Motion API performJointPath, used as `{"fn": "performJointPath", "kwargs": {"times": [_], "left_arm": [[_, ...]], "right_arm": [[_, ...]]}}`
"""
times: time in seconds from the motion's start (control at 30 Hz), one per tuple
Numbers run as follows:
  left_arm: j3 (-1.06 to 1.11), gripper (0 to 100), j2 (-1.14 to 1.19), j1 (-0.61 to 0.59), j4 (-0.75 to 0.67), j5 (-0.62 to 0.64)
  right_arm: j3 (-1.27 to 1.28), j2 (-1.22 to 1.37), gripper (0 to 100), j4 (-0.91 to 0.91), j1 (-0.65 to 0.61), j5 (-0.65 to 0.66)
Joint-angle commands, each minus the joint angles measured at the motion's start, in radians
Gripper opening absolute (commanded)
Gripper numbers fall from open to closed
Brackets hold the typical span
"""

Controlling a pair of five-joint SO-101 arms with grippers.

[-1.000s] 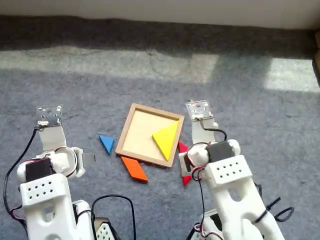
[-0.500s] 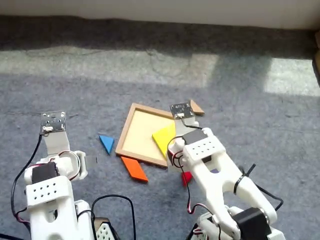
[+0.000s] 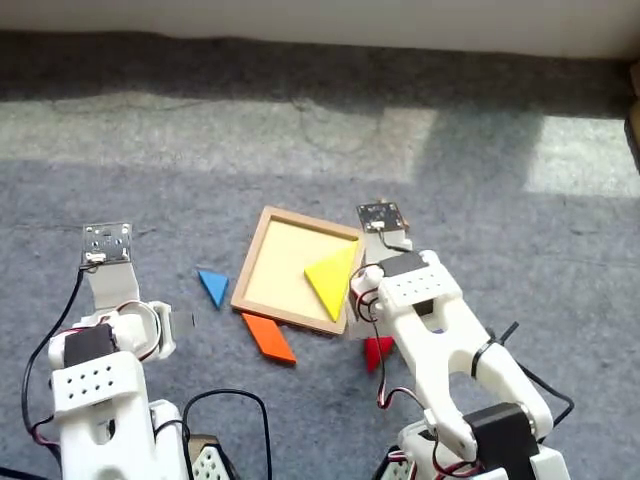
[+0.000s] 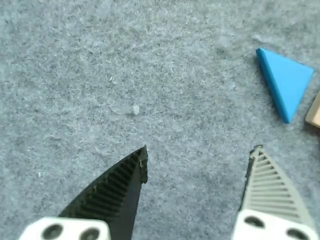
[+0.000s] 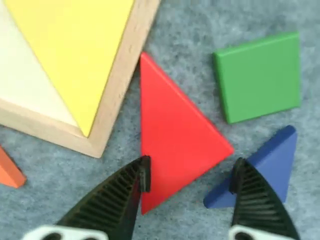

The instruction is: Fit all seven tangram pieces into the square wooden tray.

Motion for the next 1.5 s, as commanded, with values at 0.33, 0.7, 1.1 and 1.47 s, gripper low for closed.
{"fn": "performJointPath", "kwargs": {"times": [0.33, 0.7, 1.1, 1.47], "left_arm": [[-0.004, 31, 0.004, -0.010, -0.017, -0.006], [-0.004, 31, 0.004, -0.010, -0.017, -0.006], [-0.002, 31, 0.004, -0.010, -0.017, -0.006], [0.008, 31, 0.004, -0.010, -0.023, -0.006]], "right_arm": [[-0.053, 0.007, 25.7, -0.028, -0.061, 0.011], [-0.051, 0.008, 36.1, -0.039, -0.054, 0.009], [-0.047, 0.053, 36.1, -0.071, -0.073, 0.017], [-0.050, 0.148, 36.0, -0.056, -0.074, 0.017]]}}
